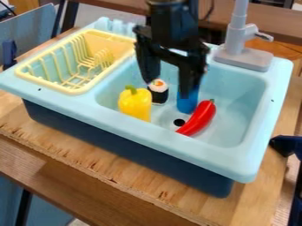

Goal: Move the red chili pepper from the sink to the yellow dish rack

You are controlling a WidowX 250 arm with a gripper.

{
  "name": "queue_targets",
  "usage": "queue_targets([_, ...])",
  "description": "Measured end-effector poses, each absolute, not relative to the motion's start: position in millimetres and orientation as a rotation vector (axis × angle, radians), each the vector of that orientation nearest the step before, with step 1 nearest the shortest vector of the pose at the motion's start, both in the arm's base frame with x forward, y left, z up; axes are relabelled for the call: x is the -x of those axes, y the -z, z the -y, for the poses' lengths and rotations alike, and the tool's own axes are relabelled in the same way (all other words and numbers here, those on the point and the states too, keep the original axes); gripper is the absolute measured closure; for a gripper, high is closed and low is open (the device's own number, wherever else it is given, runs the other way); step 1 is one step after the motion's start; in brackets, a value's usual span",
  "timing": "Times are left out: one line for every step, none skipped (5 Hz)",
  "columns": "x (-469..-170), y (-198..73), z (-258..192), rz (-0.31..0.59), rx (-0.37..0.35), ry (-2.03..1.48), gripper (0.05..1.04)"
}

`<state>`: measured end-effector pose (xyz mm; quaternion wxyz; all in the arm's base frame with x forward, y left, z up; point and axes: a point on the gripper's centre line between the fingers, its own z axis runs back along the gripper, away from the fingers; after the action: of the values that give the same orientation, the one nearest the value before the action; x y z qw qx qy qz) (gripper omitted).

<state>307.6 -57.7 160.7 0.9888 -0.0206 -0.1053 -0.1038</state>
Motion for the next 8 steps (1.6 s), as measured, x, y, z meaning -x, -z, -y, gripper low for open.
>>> queue_targets([-314.7, -144.3, 62.9, 0.194, 0.028, 0.213, 0.084])
queue_targets([-324.4, -123.3, 65.9, 0.159, 0.03, 0.202, 0.084])
queue_targets([-333.7, -112.7, 68.1, 0.146, 0.035, 0.19, 0.084])
queue_targets([-338.6, -103.7, 69.9, 0.127, 0.039, 0.181, 0.084])
queue_targets([-343.3, -96.6, 72.2, 0.114, 0.044, 0.172, 0.084])
queue_targets([-345.3, -90.7, 76.2, 0.103, 0.049, 0.171, 0.14])
queue_targets([-345.2, -71.3, 80.1, 0.06, 0.072, 0.152, 0.426])
queue_targets([-348.3, -67.5, 77.8, 0.055, 0.076, 0.088, 0.654])
